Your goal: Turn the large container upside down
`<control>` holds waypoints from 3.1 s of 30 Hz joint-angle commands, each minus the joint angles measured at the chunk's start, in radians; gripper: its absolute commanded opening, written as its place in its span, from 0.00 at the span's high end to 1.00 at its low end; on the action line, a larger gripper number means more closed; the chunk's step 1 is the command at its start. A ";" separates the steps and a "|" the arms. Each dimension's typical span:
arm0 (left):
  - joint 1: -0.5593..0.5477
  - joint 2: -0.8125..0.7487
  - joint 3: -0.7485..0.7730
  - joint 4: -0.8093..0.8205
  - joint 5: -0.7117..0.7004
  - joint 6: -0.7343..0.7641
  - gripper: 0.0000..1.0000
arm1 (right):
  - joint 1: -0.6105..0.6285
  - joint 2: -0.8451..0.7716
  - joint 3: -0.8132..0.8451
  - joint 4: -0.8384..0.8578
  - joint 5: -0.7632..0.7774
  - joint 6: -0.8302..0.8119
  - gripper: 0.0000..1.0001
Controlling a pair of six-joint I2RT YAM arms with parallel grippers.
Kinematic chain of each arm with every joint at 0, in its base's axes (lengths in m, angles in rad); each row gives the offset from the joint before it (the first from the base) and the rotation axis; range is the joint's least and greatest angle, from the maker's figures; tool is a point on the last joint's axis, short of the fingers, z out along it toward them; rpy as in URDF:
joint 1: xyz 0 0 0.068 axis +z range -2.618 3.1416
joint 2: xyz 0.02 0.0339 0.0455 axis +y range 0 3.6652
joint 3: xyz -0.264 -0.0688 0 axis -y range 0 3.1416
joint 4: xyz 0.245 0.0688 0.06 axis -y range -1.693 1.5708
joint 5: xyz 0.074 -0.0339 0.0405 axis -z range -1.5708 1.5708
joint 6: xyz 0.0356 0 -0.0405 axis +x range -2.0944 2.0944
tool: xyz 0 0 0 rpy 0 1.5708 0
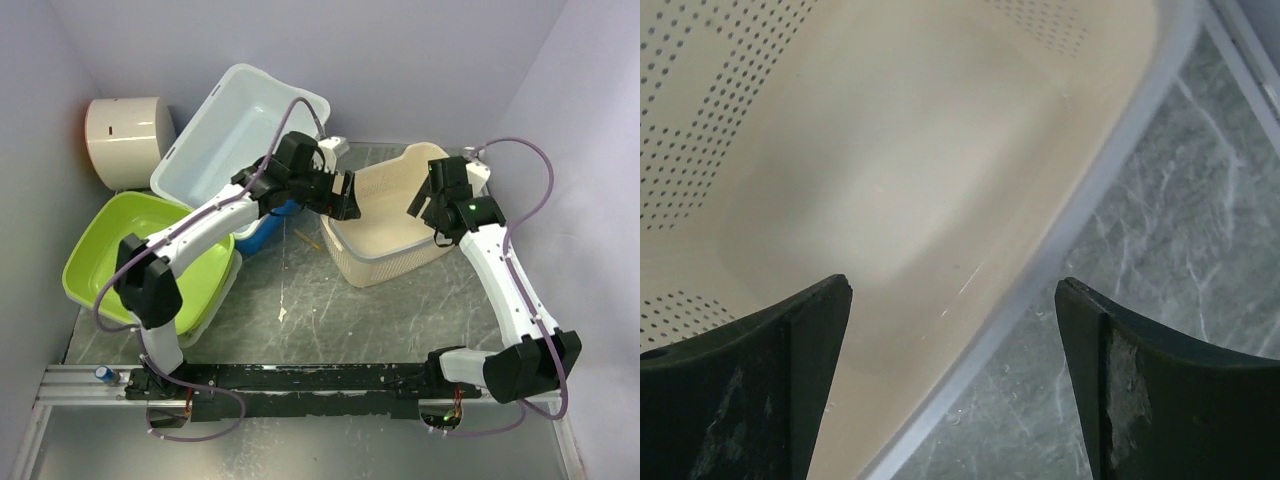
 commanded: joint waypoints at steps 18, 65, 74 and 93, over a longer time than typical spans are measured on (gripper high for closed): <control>-0.166 0.058 0.170 0.108 0.281 -0.106 0.00 | -0.235 -0.050 -0.178 0.046 -0.195 0.108 0.20; 0.022 0.230 0.061 0.312 0.266 -0.354 0.01 | -0.494 -0.170 -0.224 0.181 -0.714 -0.286 0.15; 0.097 0.538 0.578 0.203 0.306 -0.344 0.00 | -0.326 -0.221 -0.291 0.213 -0.810 -0.148 0.10; 0.009 -0.032 0.126 0.154 0.202 -0.197 0.00 | -0.174 -0.114 -0.239 0.260 -0.884 -0.250 0.09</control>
